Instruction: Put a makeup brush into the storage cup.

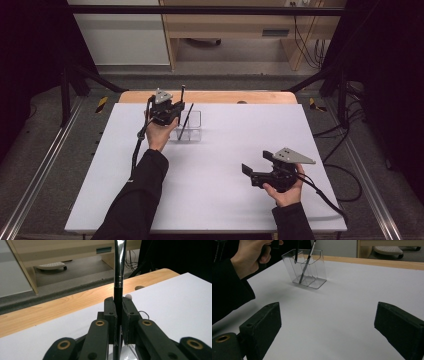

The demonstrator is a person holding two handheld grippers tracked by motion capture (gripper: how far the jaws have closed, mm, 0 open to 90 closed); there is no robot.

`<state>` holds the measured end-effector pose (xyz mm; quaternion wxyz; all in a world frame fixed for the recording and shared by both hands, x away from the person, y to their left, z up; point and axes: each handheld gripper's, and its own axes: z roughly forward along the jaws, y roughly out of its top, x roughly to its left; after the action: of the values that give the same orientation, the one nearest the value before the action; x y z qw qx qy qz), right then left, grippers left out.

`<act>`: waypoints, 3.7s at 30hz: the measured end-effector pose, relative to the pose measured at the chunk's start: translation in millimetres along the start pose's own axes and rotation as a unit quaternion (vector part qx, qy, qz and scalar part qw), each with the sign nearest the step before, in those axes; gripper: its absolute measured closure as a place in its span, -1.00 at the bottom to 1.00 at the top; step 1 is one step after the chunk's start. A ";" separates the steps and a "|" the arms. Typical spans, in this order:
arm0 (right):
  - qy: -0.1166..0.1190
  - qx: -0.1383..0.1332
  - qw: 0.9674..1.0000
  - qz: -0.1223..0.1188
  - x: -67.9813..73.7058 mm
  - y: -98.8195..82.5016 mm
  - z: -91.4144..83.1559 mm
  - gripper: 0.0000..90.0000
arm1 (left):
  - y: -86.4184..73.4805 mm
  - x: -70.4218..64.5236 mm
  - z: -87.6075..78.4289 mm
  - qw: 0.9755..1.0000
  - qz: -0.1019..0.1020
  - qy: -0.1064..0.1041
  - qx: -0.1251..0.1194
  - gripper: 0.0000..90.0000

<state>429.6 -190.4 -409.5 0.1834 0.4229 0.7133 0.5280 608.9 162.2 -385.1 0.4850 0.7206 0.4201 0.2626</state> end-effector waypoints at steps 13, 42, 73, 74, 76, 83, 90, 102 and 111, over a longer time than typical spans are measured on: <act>0.001 0.000 1.000 0.002 0.5 -0.3 0.6 -0.82 | -17.1 -3.7 2.5 1.000 0.009 0.002 0.010 0.85; -0.002 -0.004 1.000 0.008 -0.9 1.4 -0.8 -0.84 | -21.4 -3.5 -23.6 1.000 0.005 0.000 0.019 0.41; -0.013 -0.012 1.000 0.003 -3.9 5.4 -6.8 -0.86 | -44.2 -38.8 -108.4 0.997 0.027 -0.069 0.005 -0.57; -0.013 -0.012 1.000 0.002 -3.8 5.4 -6.8 -0.86 | -46.0 -39.5 -111.0 0.997 0.029 -0.070 0.005 -0.59; -0.013 -0.012 1.000 0.002 -3.8 5.4 -6.8 -0.87 | -49.3 -40.8 -116.0 0.997 0.031 -0.070 0.005 -0.60; -0.014 -0.010 1.000 -0.002 -3.7 5.1 -7.0 -0.87 | -61.0 -43.2 -132.0 0.997 0.031 -0.076 0.005 -0.61; -0.014 -0.009 1.000 -0.003 -3.2 4.8 -7.3 -0.88 | -74.5 -43.1 -142.5 0.997 0.029 -0.073 0.007 -0.64; -0.016 0.002 1.000 -0.009 -2.7 3.1 -7.2 -0.90 | -97.7 -34.3 -158.4 0.998 0.007 -0.063 0.016 -0.69; -0.018 0.007 1.000 -0.012 -1.3 0.6 -6.0 -0.89 | -110.6 -24.9 -163.8 0.999 0.000 -0.049 0.022 -0.70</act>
<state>426.3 -194.9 -406.9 0.1995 0.4245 0.7188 0.5132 428.6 238.6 -422.0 0.4892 0.7428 0.4020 0.2177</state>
